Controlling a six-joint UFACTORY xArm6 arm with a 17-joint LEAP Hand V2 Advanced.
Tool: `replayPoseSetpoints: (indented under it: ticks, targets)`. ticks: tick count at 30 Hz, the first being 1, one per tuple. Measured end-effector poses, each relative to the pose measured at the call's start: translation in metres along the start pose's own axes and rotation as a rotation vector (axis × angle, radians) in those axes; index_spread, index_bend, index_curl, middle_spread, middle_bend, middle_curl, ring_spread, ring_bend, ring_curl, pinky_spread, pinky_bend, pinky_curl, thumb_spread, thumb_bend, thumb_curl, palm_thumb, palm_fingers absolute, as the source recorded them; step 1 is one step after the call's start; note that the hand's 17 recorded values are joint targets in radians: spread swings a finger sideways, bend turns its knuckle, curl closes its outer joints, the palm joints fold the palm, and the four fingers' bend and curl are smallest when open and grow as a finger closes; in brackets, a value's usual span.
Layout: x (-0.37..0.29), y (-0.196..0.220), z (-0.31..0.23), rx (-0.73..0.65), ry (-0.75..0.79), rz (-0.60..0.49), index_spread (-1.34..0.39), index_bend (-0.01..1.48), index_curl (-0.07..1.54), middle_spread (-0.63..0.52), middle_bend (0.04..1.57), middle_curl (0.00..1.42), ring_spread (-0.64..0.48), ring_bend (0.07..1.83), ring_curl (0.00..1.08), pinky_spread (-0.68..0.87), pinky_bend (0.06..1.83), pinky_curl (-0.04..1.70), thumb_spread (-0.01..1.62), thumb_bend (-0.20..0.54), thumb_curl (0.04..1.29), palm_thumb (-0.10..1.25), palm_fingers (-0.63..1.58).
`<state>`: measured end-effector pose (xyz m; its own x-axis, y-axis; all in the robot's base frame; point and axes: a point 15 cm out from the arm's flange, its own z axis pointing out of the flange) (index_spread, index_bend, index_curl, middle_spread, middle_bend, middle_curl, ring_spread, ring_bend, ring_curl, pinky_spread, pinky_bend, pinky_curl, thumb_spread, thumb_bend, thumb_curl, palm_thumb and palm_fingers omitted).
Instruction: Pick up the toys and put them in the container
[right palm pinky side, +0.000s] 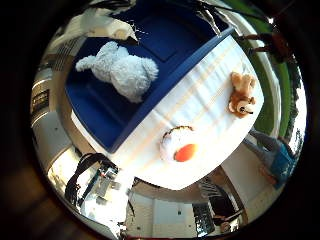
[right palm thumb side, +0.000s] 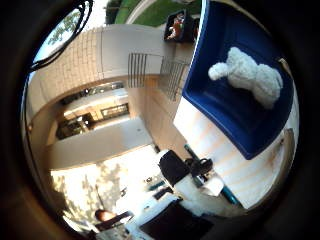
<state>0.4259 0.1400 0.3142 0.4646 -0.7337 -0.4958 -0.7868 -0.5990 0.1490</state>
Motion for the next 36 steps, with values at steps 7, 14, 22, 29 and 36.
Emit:
replayPoseSetpoints:
  ticks: [7,14,22,29,36]
  targets:
    - [0.055,0.046,-0.035,0.055,0.041,0.09,-0.34,0.18,0.28,0.07,0.18,0.3,0.28,0.4,0.31,0.45,0.72,0.24,1.11,-0.01,0.31,0.5,0.02]
    - [0.102,0.116,-0.013,-0.072,0.147,0.191,-0.3,0.18,0.29,0.07,0.18,0.31,0.27,0.38,0.31,0.44,0.67,0.22,1.13,-0.021,0.31,0.54,0.03]
    - [0.165,0.148,0.032,-0.049,0.228,0.283,-0.27,0.17,0.28,0.07,0.17,0.31,0.27,0.37,0.31,0.43,0.65,0.21,1.14,-0.023,0.3,0.55,0.04]
    - [0.181,0.15,0.071,-0.053,0.23,0.299,-0.26,0.17,0.27,0.07,0.17,0.31,0.27,0.37,0.32,0.43,0.64,0.21,1.14,-0.023,0.3,0.57,0.05]
    - [0.188,0.15,0.099,-0.076,0.259,0.302,-0.19,0.18,0.28,0.06,0.18,0.31,0.27,0.41,0.32,0.44,0.63,0.2,1.15,-0.02,0.3,0.6,0.18]
